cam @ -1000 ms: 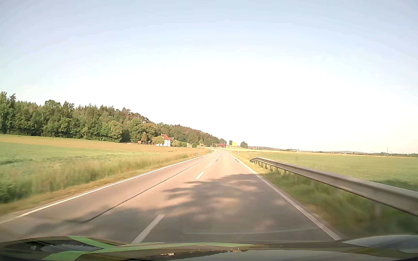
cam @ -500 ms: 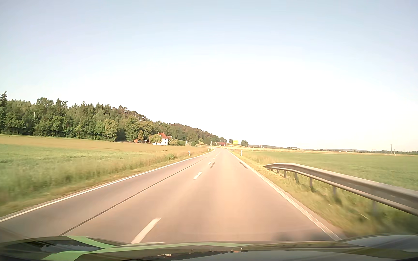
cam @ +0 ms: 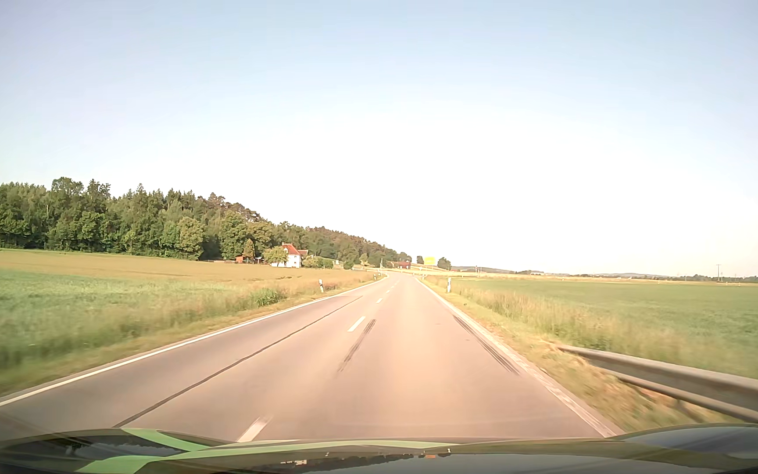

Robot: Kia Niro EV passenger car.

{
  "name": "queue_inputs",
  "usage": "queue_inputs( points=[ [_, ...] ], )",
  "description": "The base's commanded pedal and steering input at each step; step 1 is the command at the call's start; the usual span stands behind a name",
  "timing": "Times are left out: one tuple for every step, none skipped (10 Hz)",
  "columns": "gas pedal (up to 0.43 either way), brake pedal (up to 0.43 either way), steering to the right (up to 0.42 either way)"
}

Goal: Follow the waypoints while adhering to traffic rules and regulations

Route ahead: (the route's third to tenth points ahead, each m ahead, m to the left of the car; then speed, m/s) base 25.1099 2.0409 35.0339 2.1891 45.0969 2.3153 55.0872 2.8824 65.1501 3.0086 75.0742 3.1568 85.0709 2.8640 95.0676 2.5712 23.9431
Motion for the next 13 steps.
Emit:
queue_inputs(
  points=[
    [0.197, 0.000, 0.000],
    [0.197, 0.000, 0.000],
    [0.189, 0.000, 0.000],
    [0.157, 0.000, 0.000],
    [0.157, 0.000, 0.000],
    [0.157, 0.000, 0.000],
    [0.157, 0.000, 0.000],
    [0.150, 0.000, 0.000],
    [0.118, 0.000, 0.000],
    [0.087, 0.000, 0.000],
    [0.047, 0.000, 0.000],
    [0.000, 0.000, 0.000],
    [0.000, 0.000, 0.000]
  ],
)
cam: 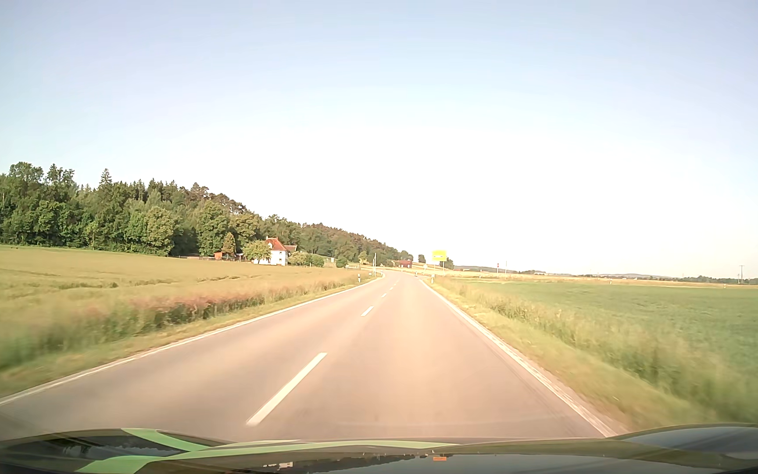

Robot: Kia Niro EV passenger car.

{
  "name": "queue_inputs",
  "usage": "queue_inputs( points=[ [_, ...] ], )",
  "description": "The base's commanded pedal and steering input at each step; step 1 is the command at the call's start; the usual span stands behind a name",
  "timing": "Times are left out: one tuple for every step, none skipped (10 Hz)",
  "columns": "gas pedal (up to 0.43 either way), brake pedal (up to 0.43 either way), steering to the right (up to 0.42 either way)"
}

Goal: Follow the waypoints while adhering to traffic rules and regulations

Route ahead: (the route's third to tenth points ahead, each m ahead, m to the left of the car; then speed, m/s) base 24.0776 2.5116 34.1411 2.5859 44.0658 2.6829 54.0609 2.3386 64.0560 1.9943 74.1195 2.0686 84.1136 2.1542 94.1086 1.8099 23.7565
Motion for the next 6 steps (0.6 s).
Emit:
queue_inputs(
  points=[
    [0.000, 0.000, 0.000],
    [0.000, 0.000, 0.000],
    [0.039, 0.000, 0.000],
    [0.087, 0.000, 0.000],
    [0.098, 0.000, 0.000],
    [0.130, 0.000, 0.001]
  ],
)
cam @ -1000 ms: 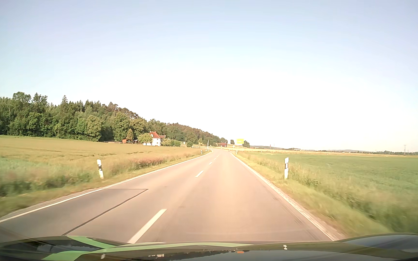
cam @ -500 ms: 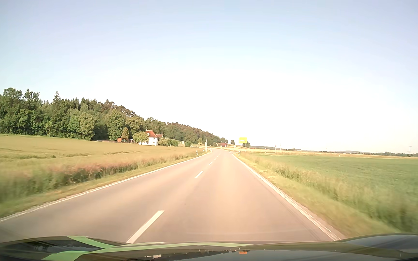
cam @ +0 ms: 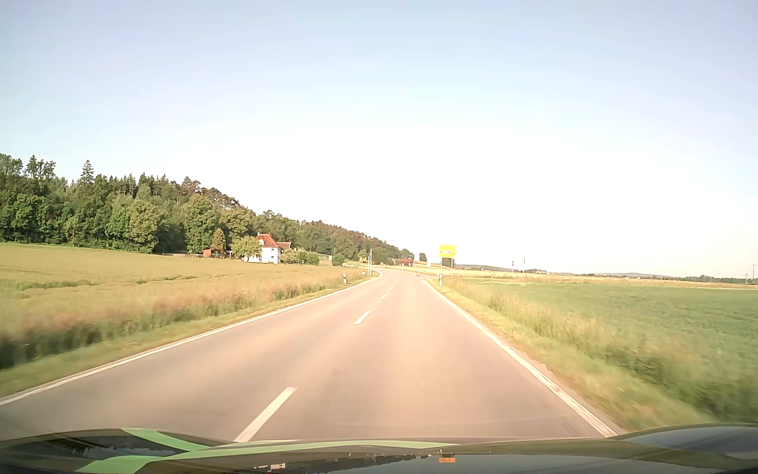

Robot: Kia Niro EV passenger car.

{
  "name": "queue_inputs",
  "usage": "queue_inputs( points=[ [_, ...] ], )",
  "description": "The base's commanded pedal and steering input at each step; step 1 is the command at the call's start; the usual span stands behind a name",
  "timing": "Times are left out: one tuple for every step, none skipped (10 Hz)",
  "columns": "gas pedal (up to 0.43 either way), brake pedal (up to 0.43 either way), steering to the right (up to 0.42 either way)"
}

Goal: Follow the waypoints while adhering to traffic rules and regulations

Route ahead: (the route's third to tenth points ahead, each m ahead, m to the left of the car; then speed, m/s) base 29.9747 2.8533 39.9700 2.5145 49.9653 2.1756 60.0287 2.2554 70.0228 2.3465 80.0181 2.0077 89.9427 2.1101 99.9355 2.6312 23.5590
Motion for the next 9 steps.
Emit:
queue_inputs(
  points=[
    [0.150, 0.000, 0.001],
    [0.157, 0.000, 0.001],
    [0.169, 0.000, 0.001],
    [0.169, 0.000, 0.000],
    [0.169, 0.000, 0.000],
    [0.130, 0.000, 0.001],
    [0.087, 0.000, 0.003],
    [0.087, 0.000, 0.002],
    [0.087, 0.000, 0.002]
  ],
)
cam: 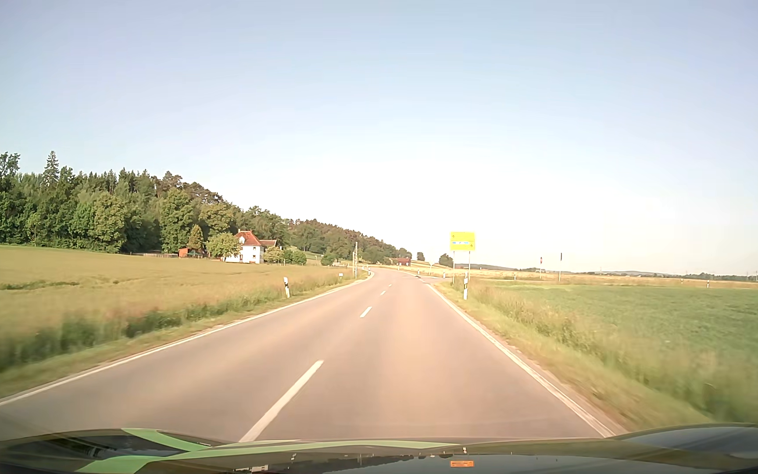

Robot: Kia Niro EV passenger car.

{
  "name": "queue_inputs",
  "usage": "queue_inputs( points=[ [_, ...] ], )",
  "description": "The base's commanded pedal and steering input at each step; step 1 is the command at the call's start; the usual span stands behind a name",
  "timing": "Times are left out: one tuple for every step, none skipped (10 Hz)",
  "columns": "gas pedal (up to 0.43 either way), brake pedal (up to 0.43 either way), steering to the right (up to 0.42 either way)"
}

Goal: Follow the waypoints while adhering to traffic rules and regulations

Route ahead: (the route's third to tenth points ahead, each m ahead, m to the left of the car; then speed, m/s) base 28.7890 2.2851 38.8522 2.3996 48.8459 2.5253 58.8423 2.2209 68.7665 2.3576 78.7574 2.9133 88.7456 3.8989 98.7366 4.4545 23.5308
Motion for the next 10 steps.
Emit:
queue_inputs(
  points=[
    [0.098, 0.000, 0.002],
    [0.098, 0.000, 0.002],
    [0.098, 0.000, 0.001],
    [0.098, 0.000, 0.001],
    [0.079, 0.000, 0.001],
    [0.028, 0.000, 0.001],
    [0.028, 0.000, 0.001],
    [0.028, 0.000, 0.000],
    [0.028, 0.000, 0.000],
    [0.039, 0.000, -0.001]
  ],
)
